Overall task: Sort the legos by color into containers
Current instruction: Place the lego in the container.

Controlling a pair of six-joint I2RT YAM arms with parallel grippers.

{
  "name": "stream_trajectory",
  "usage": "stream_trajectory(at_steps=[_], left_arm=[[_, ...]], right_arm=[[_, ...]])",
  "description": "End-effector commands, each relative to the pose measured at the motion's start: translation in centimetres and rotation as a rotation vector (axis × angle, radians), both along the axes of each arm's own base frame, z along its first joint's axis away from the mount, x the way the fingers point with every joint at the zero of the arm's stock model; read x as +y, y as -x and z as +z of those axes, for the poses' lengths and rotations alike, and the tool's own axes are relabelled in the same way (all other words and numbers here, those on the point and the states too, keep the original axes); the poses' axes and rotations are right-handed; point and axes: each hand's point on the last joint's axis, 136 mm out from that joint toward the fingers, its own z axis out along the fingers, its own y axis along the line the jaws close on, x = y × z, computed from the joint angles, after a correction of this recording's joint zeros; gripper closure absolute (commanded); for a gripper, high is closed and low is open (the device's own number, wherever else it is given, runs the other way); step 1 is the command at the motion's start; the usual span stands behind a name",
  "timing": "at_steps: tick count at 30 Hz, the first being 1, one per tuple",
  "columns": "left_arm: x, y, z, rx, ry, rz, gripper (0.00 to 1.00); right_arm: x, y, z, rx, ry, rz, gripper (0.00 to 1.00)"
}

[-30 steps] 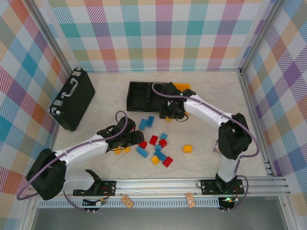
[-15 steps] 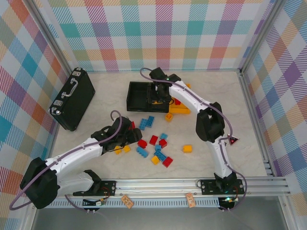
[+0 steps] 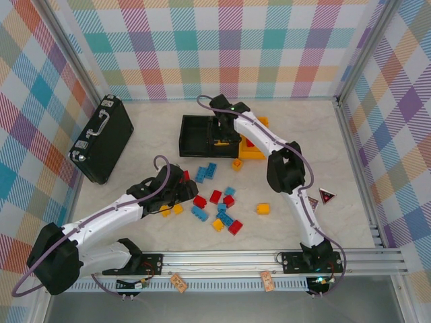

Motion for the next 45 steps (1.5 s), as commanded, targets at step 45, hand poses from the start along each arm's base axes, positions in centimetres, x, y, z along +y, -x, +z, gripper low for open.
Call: stream_trajectory(at_steps=[45], left_arm=[[0.0,-0.7,0.7,-0.002,-0.03,0.003,0.39]], right_arm=[[-1.1,5.0,8.6,-0.126,-0.151,0.063,0.32]])
